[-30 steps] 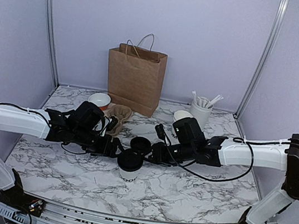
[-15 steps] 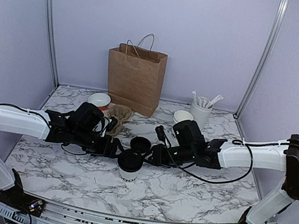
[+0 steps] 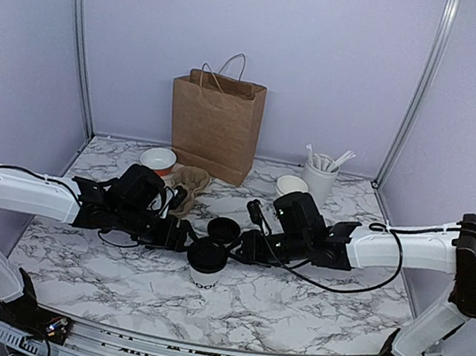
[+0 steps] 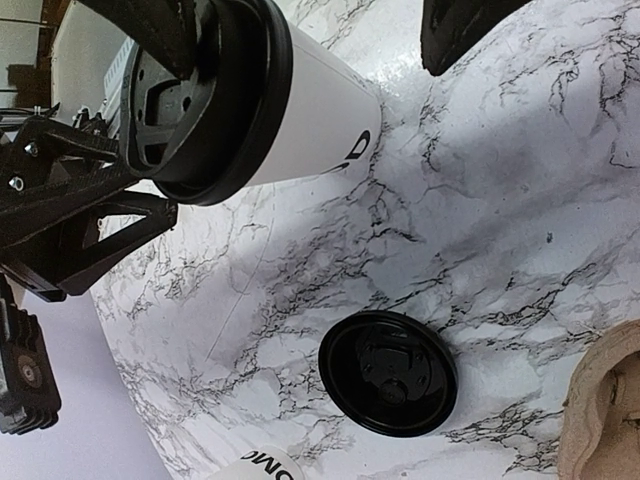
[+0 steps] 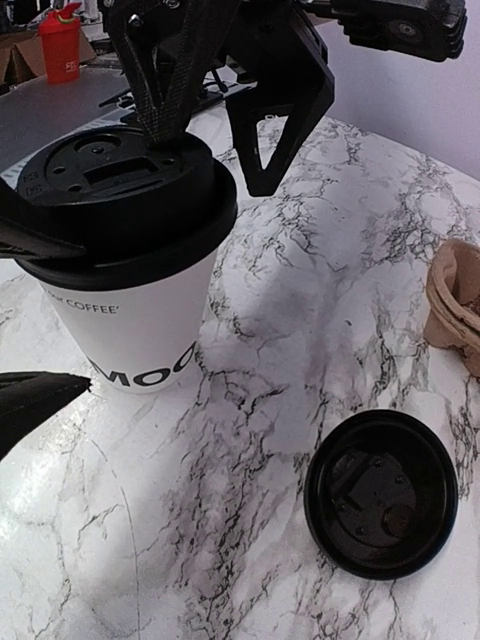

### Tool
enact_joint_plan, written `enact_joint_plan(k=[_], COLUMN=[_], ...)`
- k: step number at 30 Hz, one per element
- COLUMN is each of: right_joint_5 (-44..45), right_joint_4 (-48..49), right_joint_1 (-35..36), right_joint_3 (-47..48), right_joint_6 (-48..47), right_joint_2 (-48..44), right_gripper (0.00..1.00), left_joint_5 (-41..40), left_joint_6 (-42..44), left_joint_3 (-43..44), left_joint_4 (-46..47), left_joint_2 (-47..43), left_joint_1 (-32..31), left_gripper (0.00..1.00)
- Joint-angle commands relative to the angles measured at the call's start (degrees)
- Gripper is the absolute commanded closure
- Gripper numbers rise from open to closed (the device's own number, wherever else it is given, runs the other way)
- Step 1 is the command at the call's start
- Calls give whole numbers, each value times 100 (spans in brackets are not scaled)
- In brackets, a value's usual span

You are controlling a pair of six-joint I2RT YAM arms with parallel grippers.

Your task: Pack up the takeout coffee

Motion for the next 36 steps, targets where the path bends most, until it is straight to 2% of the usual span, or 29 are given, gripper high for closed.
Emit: enact_joint_plan(k=[1,8,14,22,36], right_joint_5=[340,408,561,200,281], right_joint_4=[-974,-1129,-1243,-783,-1065], right_joint_1=[184,244,219,-173,-239], right_joint_3=[-72,-129,421,849,1117], right_joint_6=[-64,29,-45,-81,-643], right_joint_2=[390,436,177,111,6], right_gripper=[63,64,64,63,63], left_joint_5=[-205,-221,-227,-191,-40], left_joint_6=[24,27,153,361,607], left_joint_3=[-239,-266,-160,77,510], left_joint_4=[-395,-386,-448,-566,-700], left_joint_2=[203,252,248,273,-15], left_joint_1=[-27,-27,-27,-27,-36], left_gripper=[23,23,23,23,23])
